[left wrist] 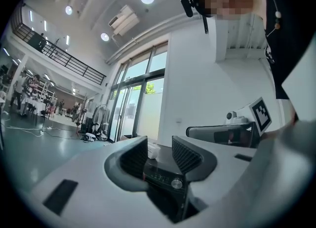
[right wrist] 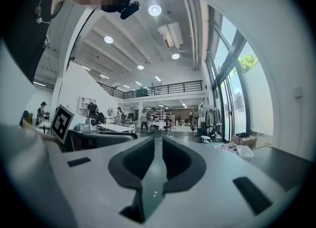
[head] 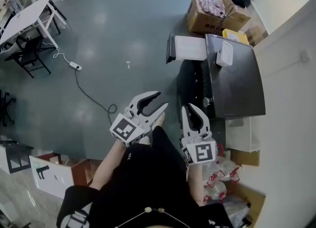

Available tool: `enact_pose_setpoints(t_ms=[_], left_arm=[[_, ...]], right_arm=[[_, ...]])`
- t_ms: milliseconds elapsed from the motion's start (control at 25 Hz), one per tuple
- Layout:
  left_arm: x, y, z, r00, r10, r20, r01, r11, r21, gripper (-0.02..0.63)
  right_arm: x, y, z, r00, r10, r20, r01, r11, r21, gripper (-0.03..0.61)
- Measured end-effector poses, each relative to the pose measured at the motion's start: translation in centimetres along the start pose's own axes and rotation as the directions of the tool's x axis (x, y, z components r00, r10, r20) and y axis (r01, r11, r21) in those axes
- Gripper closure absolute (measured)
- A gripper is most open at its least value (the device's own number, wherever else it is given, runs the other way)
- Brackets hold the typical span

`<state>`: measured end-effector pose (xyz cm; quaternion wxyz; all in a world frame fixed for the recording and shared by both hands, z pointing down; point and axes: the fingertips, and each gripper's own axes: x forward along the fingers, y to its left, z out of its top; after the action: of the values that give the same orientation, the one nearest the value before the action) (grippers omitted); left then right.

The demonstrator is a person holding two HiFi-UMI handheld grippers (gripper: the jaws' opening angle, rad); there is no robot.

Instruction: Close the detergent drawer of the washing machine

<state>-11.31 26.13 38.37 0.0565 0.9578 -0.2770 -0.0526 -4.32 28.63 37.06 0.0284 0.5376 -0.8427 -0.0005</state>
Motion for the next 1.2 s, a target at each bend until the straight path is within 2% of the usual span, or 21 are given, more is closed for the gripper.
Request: enact_pose_setpoints(t_ms=[120, 240, 480, 680, 1000, 1120, 1200], left_arm=[[1.1, 1.6, -0.1, 1.000, 0.027, -0.007, -0.027, 0.999, 0.035, 0.469], [2.8, 3.8, -0.6, 0.999, 0.053, -0.008, -0.053, 0.998, 0.032, 0.469], [6.8, 9.3, -2.1, 0.994, 0.109, -0.018, -0.109, 0.994, -0.031, 0.466], [10.5, 13.4, -4.4, 0.986, 0.142, -0.090, -0.151, 0.983, -0.106, 0.466], [15.5, 19.3, -9.5, 0.946, 0.220, -0.239, -0.268, 0.944, -0.193, 0.466], [16.7, 21.2, -11.6, 0.928, 0.232, -0.292, -0.309, 0.917, -0.251, 0.466], [17.4, 22.4, -13.2, 0.913, 0.247, -0.325, -0.346, 0.890, -0.297, 0.466]], right_arm=[[1.5, -1.3, -0.3, 1.000, 0.005, -0.009, -0.005, 1.000, -0.008, 0.538], [3.4, -3.2, -0.6, 1.000, 0.009, -0.009, -0.009, 1.000, -0.012, 0.537], [8.2, -8.0, -2.8, 0.998, 0.018, -0.052, -0.018, 1.000, 0.009, 0.523], [12.4, -12.0, -4.8, 0.995, 0.044, -0.089, -0.036, 0.996, 0.084, 0.522], [18.6, -16.0, -11.1, 0.964, 0.124, -0.235, -0.078, 0.978, 0.194, 0.518], [20.7, -16.5, -14.0, 0.939, 0.156, -0.306, -0.090, 0.972, 0.218, 0.517], [21.9, -16.6, -16.2, 0.914, 0.181, -0.362, -0.102, 0.969, 0.226, 0.512]])
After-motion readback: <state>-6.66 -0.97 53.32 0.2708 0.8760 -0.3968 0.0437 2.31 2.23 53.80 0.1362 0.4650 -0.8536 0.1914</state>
